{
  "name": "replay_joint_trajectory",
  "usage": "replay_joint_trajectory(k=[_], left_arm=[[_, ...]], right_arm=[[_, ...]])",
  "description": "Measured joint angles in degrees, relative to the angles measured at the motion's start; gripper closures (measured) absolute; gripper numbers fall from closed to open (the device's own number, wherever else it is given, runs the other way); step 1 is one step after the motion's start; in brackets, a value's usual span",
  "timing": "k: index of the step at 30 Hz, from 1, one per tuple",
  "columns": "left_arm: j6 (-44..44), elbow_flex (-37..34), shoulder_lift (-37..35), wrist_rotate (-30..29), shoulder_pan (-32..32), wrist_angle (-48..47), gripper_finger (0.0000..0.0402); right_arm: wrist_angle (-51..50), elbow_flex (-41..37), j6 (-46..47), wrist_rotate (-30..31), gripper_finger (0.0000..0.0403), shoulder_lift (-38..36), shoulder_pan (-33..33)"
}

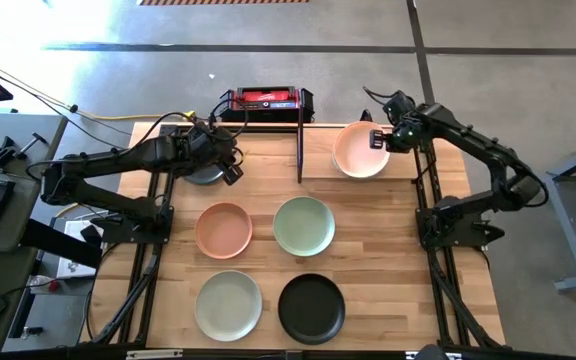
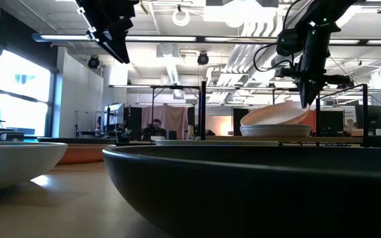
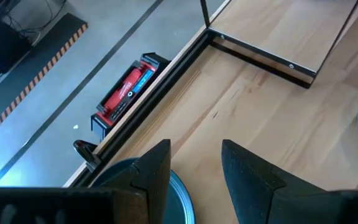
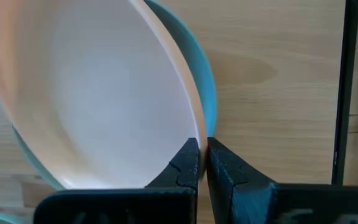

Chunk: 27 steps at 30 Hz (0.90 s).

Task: Place and stack plates onto a shelf
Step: Stack the light pink plate on top of the light blue plate on the shelf

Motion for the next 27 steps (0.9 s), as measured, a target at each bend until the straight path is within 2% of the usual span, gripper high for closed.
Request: replay_joint_trajectory(k=[27], left_arm=[[0.5, 0.0, 0.0, 0.1, 0.4, 0.0, 0.0268]], right_arm=[[0.1, 0.0, 0.0, 0.2, 0.0402, 0.3, 0.0]])
